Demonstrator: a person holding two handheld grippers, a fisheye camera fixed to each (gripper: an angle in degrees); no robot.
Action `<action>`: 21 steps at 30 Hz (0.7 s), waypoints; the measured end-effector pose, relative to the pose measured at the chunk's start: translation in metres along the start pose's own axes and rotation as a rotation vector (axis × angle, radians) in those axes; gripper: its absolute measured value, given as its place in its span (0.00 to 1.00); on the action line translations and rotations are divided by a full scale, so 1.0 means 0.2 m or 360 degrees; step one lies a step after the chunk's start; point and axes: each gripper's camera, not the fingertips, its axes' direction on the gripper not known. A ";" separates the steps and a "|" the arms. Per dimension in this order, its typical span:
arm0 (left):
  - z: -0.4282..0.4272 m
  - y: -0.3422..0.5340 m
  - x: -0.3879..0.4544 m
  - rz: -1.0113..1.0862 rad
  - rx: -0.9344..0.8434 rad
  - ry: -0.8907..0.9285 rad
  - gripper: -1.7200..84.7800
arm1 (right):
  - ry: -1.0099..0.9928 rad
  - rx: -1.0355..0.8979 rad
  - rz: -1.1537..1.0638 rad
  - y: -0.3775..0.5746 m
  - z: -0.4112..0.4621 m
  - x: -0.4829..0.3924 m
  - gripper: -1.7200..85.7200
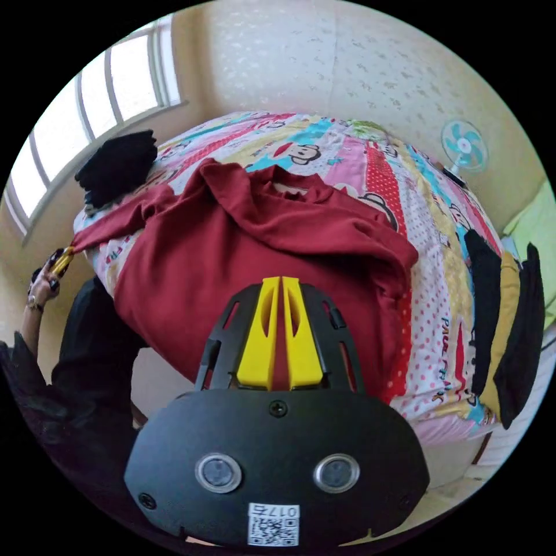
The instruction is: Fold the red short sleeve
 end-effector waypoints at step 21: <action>1.03 2.02 1.98 0.2001 -0.1216 0.0731 0.12 | -0.0424 0.0213 0.0635 0.40 0.22 0.58 0.04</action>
